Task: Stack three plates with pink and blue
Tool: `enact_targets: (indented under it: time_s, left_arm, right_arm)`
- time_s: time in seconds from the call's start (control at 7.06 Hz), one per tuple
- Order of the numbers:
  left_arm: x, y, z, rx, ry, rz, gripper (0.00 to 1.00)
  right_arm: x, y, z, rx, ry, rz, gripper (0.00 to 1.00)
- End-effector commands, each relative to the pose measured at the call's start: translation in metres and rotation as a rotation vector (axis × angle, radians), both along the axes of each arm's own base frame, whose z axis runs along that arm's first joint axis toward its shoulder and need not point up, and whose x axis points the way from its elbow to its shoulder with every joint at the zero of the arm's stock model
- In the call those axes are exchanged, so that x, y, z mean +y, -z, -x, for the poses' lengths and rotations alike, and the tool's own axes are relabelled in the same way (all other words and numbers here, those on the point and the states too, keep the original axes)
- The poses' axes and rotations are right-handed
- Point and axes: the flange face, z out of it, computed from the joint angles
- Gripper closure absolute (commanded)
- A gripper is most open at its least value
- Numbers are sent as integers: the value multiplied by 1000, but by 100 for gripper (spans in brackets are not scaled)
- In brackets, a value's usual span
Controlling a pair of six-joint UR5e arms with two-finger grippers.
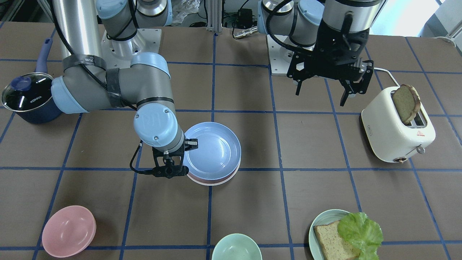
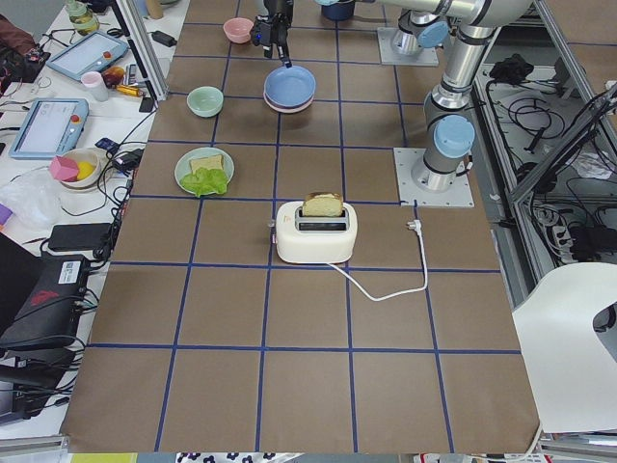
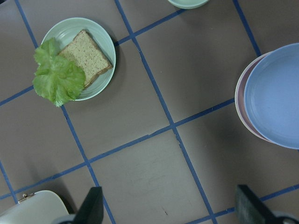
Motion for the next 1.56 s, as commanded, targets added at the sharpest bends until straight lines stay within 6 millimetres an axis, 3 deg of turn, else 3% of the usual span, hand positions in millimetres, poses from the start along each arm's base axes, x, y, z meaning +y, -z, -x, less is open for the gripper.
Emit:
enact_targets:
  time_s: [0.0, 0.14, 0.28, 0.57, 0.85, 1.13, 1.28, 1.42]
  left_arm:
    - [1, 13, -20, 22, -49, -43, 0]
    - [1, 22, -20, 24, -49, -51, 0]
    - [2, 28, -19, 25, -52, -64, 0]
    - [12, 44, -18, 32, -89, -77, 0]
    - [27, 32, -19, 21, -81, -31, 0]
    - [38, 20, -19, 16, -80, -10, 0]
    - [40, 17, -19, 19, -81, -2, 0]
    - [41, 16, -20, 17, -81, 0, 0]
  right_arm:
    - [0, 12, -7, 15, 7, 14, 80]
    - [-2, 10, -8, 14, 7, 18, 1]
    - [-4, 3, -6, 11, -3, 31, 0]
    - [-19, -56, 20, 49, 13, 112, 0]
    - [-19, -153, 38, 30, 11, 225, 0]
    - [5, -244, 93, 10, 24, 338, 0]
    - [26, -274, 117, 14, 26, 345, 0]
    - [38, -290, 142, 17, 16, 332, 0]
